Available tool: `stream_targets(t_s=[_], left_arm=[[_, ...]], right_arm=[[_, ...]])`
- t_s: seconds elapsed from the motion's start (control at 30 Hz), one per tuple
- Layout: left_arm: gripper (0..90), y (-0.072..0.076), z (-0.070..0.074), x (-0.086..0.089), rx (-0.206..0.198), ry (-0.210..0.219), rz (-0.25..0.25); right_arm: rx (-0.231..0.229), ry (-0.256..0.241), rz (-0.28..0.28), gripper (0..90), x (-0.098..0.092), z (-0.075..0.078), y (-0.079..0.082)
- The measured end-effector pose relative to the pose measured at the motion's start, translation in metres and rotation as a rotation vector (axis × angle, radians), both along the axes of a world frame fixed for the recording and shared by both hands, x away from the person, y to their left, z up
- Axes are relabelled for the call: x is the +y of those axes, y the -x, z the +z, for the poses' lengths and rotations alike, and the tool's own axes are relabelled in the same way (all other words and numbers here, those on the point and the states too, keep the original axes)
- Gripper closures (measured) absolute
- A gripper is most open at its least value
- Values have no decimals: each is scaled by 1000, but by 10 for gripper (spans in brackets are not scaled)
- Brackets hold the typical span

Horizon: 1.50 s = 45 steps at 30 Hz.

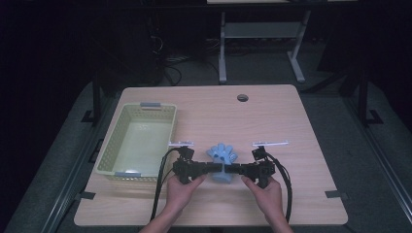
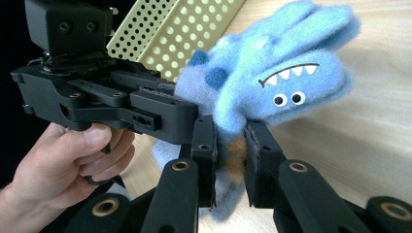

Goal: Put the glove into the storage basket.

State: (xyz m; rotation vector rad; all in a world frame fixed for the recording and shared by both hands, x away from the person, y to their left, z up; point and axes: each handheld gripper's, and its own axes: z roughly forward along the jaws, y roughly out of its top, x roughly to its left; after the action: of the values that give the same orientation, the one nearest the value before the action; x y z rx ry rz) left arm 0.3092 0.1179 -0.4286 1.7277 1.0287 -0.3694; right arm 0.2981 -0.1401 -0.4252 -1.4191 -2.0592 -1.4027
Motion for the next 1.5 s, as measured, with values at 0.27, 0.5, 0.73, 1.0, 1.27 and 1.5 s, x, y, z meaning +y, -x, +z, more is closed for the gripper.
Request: stream_targets(t_s=[0.27, 0.5, 0.73, 1.0, 1.27, 1.5], left_arm=[[743, -7, 14, 7, -15, 15, -4], [744, -10, 22, 16, -18, 36, -7], [744, -15, 27, 23, -10, 56, 3], [745, -20, 37, 38, -11, 67, 4], [744, -22, 41, 49, -16, 76, 13], [745, -23, 46, 58, -25, 76, 18]], right_arm=[[-23, -20, 6, 769, 4, 15, -7], [-31, -36, 20, 770, 9, 25, -11], [-39, -29, 32, 770, 16, 34, -18], [-52, -37, 53, 771, 28, 44, -26], [-53, -41, 75, 771, 40, 50, -32], [-62, -37, 91, 772, 47, 54, -37]])
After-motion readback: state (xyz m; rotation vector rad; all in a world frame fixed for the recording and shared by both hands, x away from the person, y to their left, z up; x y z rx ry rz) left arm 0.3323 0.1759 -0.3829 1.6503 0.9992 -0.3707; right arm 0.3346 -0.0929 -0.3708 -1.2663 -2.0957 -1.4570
